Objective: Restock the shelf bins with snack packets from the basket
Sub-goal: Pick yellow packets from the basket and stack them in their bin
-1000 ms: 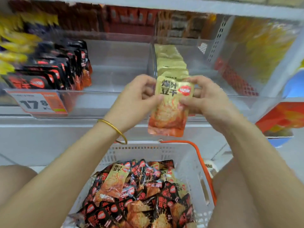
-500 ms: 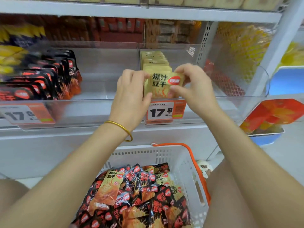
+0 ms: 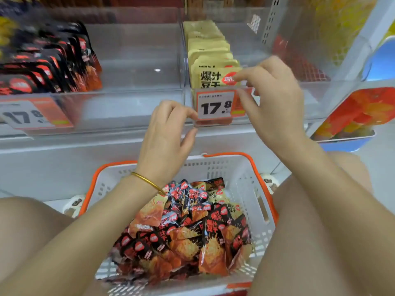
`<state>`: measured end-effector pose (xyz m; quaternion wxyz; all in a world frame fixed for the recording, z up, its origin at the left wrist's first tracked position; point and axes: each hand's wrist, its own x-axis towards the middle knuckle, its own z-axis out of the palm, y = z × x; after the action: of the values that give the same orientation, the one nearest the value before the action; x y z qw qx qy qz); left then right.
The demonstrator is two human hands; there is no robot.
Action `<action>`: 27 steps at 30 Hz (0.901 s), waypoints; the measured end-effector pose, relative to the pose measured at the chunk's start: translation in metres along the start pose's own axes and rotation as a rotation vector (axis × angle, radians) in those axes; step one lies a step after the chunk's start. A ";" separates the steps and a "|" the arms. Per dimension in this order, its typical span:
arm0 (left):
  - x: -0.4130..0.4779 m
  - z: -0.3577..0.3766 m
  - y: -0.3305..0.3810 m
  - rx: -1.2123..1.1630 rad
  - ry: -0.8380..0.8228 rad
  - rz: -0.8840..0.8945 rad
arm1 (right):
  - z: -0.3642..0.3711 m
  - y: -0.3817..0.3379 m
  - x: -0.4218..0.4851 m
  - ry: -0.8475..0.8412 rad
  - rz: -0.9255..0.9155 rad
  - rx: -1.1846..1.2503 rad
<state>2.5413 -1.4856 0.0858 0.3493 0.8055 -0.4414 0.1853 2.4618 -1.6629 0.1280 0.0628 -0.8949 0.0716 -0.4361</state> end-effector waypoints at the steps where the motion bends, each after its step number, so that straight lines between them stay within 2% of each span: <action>1: -0.015 0.004 -0.005 -0.007 -0.078 -0.035 | 0.005 -0.006 -0.015 -0.078 -0.001 0.016; 2: -0.031 0.009 -0.011 -0.007 -0.156 -0.081 | 0.012 -0.012 -0.029 -0.265 0.012 0.040; 4: -0.055 0.019 -0.024 -0.006 -0.284 -0.172 | 0.034 -0.024 -0.056 -0.829 0.019 0.048; 6: -0.068 0.026 -0.031 -0.037 -0.420 -0.297 | 0.056 -0.035 -0.085 -1.292 -0.113 -0.010; 7: -0.071 0.029 -0.033 -0.060 -0.493 -0.351 | 0.065 -0.039 -0.101 -1.449 -0.199 -0.031; 9: -0.074 0.034 -0.035 -0.067 -0.593 -0.391 | 0.081 -0.043 -0.129 -1.647 -0.340 -0.077; 12: -0.078 0.038 -0.040 -0.047 -0.662 -0.395 | 0.097 -0.042 -0.152 -1.735 -0.435 -0.104; 23: -0.088 0.048 -0.054 0.016 -0.799 -0.453 | 0.126 -0.029 -0.181 -1.689 -0.267 -0.084; 27: -0.094 0.046 -0.057 0.052 -0.899 -0.482 | 0.132 -0.025 -0.183 -1.641 -0.296 -0.104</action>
<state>2.5380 -1.4435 -0.0258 0.1373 0.8930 -0.3447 -0.2546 2.4561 -1.5979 -0.0892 -0.0044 -0.9302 -0.0952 0.3543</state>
